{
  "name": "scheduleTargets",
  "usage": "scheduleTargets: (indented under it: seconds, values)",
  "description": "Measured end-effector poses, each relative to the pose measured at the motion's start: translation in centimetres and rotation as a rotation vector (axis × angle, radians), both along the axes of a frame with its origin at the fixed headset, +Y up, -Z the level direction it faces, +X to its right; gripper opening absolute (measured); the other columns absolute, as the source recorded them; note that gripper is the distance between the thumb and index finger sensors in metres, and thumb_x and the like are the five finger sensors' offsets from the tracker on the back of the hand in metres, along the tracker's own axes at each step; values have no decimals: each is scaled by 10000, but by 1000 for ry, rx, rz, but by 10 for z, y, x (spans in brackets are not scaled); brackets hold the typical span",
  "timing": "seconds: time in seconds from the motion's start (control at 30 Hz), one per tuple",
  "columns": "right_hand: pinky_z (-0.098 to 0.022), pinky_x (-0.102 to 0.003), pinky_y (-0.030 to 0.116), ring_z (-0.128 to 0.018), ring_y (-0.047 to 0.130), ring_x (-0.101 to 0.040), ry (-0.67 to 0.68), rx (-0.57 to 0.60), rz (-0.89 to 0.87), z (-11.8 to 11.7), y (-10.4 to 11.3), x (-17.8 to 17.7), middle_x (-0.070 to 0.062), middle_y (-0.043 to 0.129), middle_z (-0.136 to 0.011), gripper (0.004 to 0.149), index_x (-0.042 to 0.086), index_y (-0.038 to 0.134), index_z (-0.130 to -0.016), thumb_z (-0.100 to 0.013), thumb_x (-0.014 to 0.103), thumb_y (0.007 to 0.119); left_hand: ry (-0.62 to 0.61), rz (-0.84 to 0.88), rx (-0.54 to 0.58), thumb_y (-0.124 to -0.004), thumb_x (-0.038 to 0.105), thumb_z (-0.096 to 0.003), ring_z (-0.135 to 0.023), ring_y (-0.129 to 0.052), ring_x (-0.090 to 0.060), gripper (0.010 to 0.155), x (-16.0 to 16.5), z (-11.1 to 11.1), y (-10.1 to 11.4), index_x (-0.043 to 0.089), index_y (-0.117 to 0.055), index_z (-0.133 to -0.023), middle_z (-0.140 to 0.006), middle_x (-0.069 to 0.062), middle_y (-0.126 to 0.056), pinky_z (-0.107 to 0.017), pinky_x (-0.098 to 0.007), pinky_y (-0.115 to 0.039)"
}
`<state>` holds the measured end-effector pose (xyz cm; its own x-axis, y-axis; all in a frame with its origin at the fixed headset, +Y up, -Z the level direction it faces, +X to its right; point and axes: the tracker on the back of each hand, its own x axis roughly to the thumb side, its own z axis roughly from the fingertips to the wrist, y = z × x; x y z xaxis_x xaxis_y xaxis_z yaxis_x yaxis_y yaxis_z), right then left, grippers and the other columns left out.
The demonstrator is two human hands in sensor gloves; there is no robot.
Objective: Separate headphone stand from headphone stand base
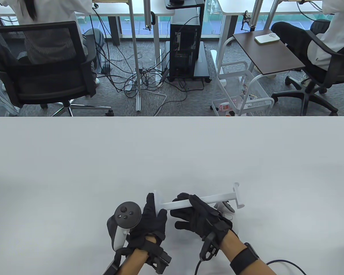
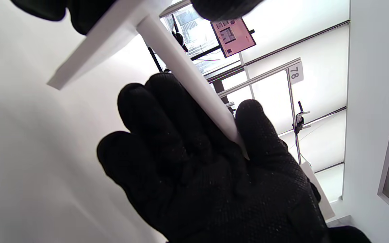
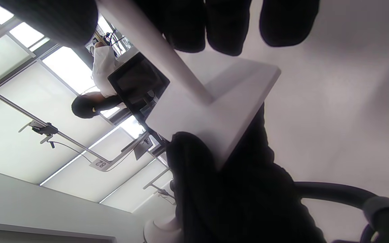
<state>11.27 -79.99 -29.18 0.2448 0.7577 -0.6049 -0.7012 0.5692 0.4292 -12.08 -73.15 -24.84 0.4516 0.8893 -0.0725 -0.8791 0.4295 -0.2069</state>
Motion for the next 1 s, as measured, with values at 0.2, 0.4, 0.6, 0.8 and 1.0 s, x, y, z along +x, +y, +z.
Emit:
scheduleTargets:
  seconds: [0.2, 0.4, 0.6, 0.8, 1.0]
  values:
    - [-679, -605, 543, -1024, 550, -348, -2, 18, 31, 3, 1, -5, -50, 457, -1099, 604, 308, 475, -988, -472, 556, 671, 46, 78, -32, -573, 326, -474, -986, -650, -471, 692, -9, -2, -2, 65, -233, -1016, -1060, -246, -390, -681, -614, -610]
    - [-673, -595, 566, -1012, 584, -341, -54, 55, 76, 6, 5, -6, -44, 462, -1095, 607, 316, 465, -984, -468, 563, 666, 122, 48, 11, -565, 293, -469, -983, -663, -453, 674, -16, -2, 1, 58, -242, -1011, -1049, -257, -401, -675, -596, -635]
    - [-667, -594, 573, -1003, 595, -348, -166, 79, 121, -1, 11, 16, -51, 464, -1091, 604, 309, 467, -983, -472, 557, 672, 208, 120, -20, -577, 281, -463, -975, -666, -460, 675, -41, -5, -3, 50, -250, -1006, -1042, -264, -405, -668, -594, -646]
    - [-661, -591, 570, -968, 604, -386, -311, 166, 281, -15, 32, 52, -105, 507, -1063, 563, 263, 536, -958, -475, 498, 706, 258, 190, -55, -597, 293, -459, -935, -764, -428, 661, -59, -11, -13, 59, -314, -1009, -1027, -241, -498, -640, -561, -716]
    - [-645, -599, 587, -876, 677, -430, -406, 310, 590, -25, 60, 95, -147, 605, -993, 496, 200, 612, -894, -472, 431, 733, 272, 222, -75, -625, 327, -458, -779, -946, -351, 632, -68, -15, -19, 73, -426, -1002, -954, -179, -676, -554, -486, -818]
